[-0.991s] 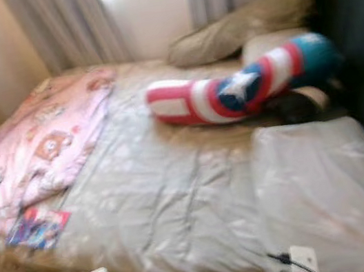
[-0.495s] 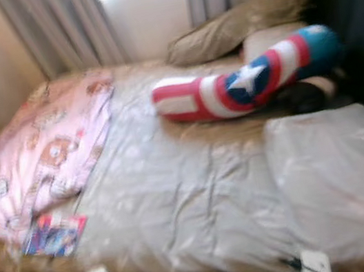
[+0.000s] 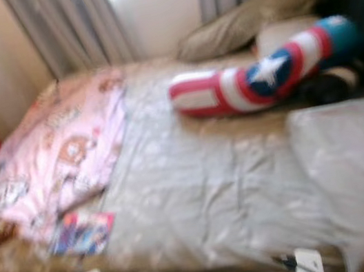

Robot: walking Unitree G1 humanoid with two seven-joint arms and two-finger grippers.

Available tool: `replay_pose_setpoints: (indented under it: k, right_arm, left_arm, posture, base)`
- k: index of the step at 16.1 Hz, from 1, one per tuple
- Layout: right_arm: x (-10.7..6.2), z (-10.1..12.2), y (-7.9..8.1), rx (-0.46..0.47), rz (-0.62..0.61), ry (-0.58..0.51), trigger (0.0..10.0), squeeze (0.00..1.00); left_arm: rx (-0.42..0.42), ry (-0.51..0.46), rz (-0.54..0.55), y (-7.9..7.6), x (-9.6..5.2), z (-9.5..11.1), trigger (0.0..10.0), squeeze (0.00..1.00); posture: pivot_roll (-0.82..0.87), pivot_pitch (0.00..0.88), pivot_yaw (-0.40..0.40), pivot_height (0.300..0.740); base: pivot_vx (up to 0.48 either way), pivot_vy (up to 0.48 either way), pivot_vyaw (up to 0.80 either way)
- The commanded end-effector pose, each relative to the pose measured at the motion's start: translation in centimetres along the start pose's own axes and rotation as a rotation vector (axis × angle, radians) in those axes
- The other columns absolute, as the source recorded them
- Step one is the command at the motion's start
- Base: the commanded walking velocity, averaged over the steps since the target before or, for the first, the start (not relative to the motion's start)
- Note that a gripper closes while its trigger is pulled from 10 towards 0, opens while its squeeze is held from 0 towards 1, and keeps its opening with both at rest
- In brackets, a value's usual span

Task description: Clean up the room

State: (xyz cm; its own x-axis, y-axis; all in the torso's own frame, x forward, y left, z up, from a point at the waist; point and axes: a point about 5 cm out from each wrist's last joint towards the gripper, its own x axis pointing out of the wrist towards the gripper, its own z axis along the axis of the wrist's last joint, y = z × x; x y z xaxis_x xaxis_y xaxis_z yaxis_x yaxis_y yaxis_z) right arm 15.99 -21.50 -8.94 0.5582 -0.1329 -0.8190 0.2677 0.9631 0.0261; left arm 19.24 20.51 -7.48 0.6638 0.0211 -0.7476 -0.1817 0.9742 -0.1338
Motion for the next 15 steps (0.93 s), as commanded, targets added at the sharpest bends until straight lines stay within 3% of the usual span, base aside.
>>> replay_pose_setpoints:
  k: [1,7,15]
  right_arm:
    - [0.1,0.1,0.8,-0.008,0.023,-0.001,10.0,0.00]
    - [0.2,0.3,2.0,-0.010,0.039,-0.003,10.0,0.00]
    - [0.1,-0.2,1.7,-0.017,0.039,0.007,10.0,0.00]
  left_arm:
    - [-0.005,0.020,0.025,0.9,-0.2,-0.4,10.0,0.00]
    - [-0.007,0.023,0.028,1.1,-0.3,-0.5,10.0,0.00]
    - [-0.013,0.042,0.019,0.0,-0.3,-1.6,10.0,0.00]
  posture:
    - [0.01,0.000,0.074,0.740]
    - [0.01,0.000,0.072,0.740]
    - [0.01,0.000,0.067,0.740]
  base:
    - [0.000,0.446,0.00]
    - [0.000,0.447,0.00]
    - [0.000,0.445,0.00]
